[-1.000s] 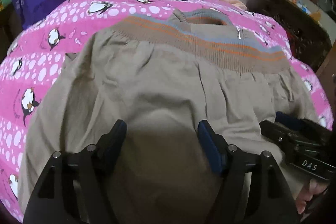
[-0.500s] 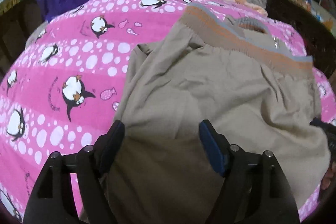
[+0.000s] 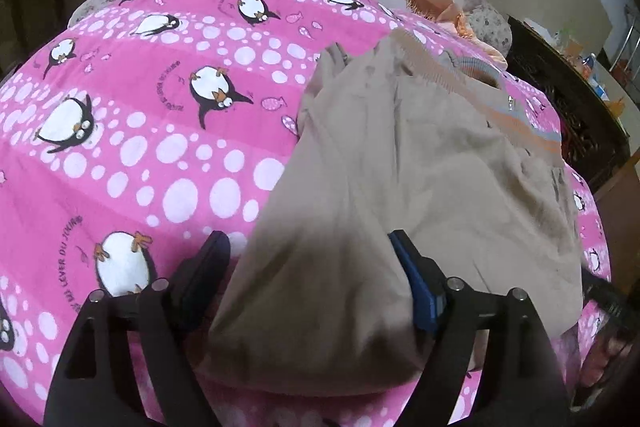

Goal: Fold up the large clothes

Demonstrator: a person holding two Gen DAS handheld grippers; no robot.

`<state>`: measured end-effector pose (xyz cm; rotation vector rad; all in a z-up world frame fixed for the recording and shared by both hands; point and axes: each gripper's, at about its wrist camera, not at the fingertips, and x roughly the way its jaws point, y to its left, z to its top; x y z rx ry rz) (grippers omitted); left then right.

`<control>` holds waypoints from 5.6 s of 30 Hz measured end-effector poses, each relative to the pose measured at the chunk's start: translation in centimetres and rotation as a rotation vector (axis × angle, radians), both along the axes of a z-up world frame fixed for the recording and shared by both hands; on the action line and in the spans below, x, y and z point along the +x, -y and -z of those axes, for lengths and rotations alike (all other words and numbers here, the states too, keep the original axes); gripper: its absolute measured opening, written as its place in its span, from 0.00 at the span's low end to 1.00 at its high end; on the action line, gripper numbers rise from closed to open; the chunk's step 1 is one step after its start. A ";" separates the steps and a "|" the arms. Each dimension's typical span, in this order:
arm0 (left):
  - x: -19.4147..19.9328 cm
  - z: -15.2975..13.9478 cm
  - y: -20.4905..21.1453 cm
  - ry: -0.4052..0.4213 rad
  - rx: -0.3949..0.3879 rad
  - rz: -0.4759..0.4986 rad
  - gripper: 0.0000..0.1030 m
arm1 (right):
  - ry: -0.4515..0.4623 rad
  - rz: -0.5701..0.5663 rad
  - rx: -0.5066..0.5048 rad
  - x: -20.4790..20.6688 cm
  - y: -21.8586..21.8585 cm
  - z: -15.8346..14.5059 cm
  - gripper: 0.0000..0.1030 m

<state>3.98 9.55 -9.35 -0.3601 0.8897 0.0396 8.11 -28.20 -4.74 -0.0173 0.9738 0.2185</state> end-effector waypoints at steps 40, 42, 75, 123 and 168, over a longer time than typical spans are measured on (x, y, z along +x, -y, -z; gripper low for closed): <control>-1.6 -0.1 2.2 0.073 -0.029 0.062 1.00 | 0.028 -0.214 -0.157 11.9 -21.7 2.2 0.97; -3.2 -0.9 1.2 0.091 -0.013 0.007 1.00 | 0.046 -0.231 -0.148 11.2 -22.3 0.0 0.96; 11.0 0.9 -0.4 -0.135 -0.315 0.438 0.99 | 0.170 -0.021 0.040 -6.5 1.7 -1.7 0.91; 5.9 0.4 3.5 -0.097 0.045 0.217 0.81 | 0.132 0.039 0.028 -5.4 1.3 0.1 0.91; 8.7 -11.5 14.2 -0.168 -0.789 0.256 0.06 | 0.240 0.149 0.270 -11.6 8.7 -2.0 0.92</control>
